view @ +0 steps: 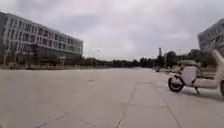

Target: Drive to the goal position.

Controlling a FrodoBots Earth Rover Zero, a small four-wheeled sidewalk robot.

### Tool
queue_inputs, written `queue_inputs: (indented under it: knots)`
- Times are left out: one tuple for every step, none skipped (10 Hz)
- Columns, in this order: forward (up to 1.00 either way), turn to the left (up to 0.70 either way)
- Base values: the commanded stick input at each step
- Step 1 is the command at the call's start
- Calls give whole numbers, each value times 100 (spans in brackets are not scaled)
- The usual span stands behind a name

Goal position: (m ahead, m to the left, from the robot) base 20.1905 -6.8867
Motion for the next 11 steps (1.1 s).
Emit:
queue_inputs:
  knots:
    - [100, 0]
    - [100, 0]
    - [100, 0]
    - [100, 0]
    - [100, 0]
    - [100, 0]
    - [100, 0]
    - [100, 0]
    - [100, 0]
    - [100, 0]
    - [100, 0]
